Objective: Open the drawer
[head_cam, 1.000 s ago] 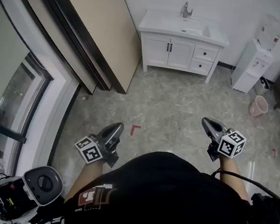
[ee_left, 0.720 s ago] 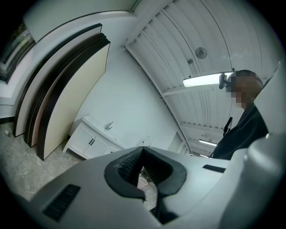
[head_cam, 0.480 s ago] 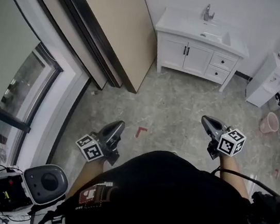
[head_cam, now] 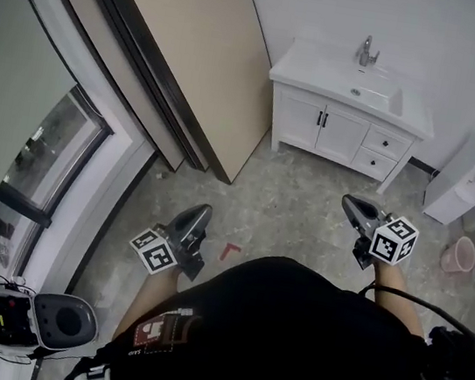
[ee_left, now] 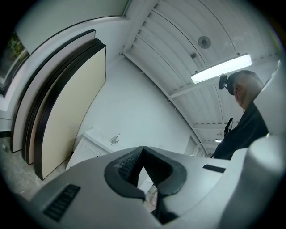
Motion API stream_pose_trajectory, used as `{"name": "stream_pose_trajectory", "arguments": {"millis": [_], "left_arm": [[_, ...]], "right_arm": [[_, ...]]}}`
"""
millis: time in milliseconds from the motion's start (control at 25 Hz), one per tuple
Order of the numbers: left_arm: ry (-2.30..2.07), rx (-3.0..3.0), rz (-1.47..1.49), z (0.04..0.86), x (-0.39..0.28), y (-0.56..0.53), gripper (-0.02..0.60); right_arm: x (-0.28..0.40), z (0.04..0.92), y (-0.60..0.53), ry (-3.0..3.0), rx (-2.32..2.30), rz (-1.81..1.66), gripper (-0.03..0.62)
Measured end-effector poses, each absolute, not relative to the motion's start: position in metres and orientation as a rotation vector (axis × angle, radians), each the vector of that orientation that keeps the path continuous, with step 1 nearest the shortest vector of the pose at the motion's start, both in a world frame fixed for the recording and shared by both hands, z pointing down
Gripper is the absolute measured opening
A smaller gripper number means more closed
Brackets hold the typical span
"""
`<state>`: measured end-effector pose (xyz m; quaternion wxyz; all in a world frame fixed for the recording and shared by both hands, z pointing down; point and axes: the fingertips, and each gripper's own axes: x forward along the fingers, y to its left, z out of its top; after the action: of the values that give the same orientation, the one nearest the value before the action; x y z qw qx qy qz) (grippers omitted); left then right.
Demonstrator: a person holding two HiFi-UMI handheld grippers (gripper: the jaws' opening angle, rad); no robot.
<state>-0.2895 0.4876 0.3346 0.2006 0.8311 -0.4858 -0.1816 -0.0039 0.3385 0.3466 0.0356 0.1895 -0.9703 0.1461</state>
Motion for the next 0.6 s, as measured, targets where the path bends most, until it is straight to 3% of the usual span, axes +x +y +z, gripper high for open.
{"name": "stream_pose_trajectory", "arguments": {"millis": [280,600], "left_arm": [[-1.348,2.283,-0.509,0.34,-0.276,0.42,-0.012],[-1.253,2.301,-0.495,0.354,-0.322,0.348,-0.012]], "right_arm": [[0.018,0.352,0.268,-2.95,0.61,0.469,-0.005],[-0.026,0.371,0.216,-2.906,0.681,0.501,-0.005]]}}
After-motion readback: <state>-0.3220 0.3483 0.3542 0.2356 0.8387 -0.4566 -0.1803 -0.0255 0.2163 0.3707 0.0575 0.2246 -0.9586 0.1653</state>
